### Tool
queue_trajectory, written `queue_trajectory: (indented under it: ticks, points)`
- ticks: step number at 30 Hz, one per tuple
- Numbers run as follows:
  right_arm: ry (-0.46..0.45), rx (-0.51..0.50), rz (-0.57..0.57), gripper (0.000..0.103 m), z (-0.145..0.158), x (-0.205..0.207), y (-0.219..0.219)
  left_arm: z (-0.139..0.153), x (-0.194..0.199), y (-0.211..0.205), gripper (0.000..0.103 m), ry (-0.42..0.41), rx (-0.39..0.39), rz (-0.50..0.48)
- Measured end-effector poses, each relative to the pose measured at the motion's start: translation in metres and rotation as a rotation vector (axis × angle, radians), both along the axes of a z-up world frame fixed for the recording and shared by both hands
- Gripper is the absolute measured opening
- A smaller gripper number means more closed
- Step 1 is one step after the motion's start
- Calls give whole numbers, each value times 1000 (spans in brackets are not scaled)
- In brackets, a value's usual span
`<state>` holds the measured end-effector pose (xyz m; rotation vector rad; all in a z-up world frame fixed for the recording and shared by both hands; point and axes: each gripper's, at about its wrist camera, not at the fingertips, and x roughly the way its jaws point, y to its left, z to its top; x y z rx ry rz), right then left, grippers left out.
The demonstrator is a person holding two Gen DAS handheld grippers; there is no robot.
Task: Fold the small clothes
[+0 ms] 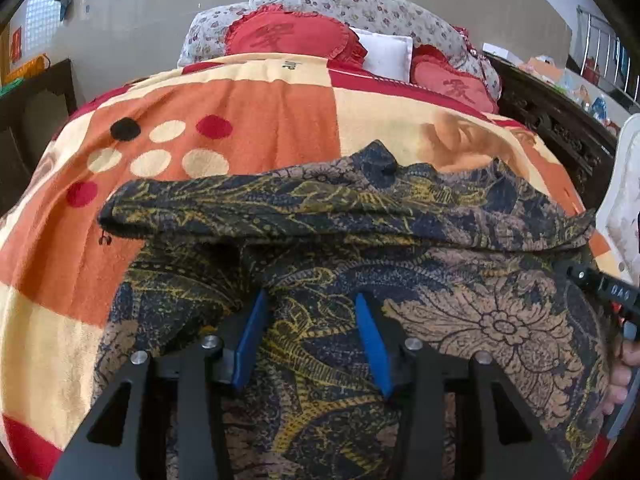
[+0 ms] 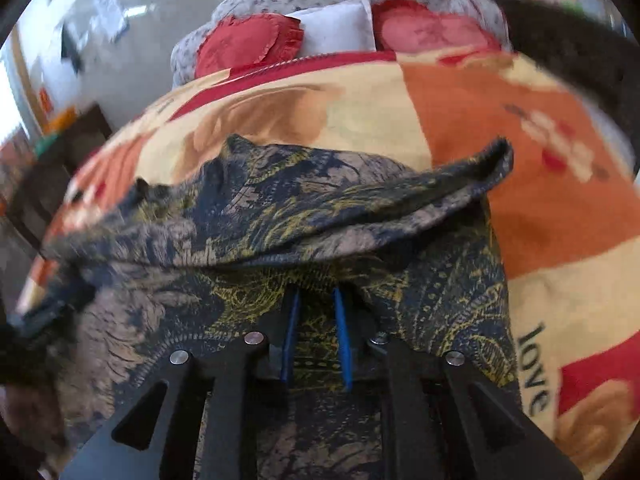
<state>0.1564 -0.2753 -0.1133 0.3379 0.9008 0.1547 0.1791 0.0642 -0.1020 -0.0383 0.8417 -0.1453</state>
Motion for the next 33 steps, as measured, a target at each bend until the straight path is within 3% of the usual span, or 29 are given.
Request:
queue_trajectory:
  ticks: [3, 6, 8, 11, 20, 22, 25, 29, 33]
  points:
    - [10, 53, -1, 27, -1, 1, -8, 3, 7, -4, 53, 43, 31, -11]
    - [53, 1, 14, 27, 6, 10, -3, 8, 26, -4, 62, 123, 23, -12]
    - [81, -44, 15, 27, 12, 18, 3, 12, 42, -1, 63, 168, 12, 10]
    - [96, -81, 10, 27, 15, 30, 9, 8, 59, 0, 66, 180, 41, 30]
    - [31, -171, 5, 27, 33, 68, 14, 18, 102, 21, 66, 105, 61, 134]
    - [45, -135, 1, 27, 31, 82, 5, 18, 113, 32, 66, 128, 60, 169]
    - [10, -111, -36, 27, 44, 83, -11, 34, 104, 44, 66, 62, 45, 202]
    - [-86, -68, -70, 27, 64, 60, -20, 45, 72, 25, 66, -31, 35, 112]
    - [-68, -70, -33, 27, 55, 40, 7, 27, 64, -10, 66, -2, 45, 26]
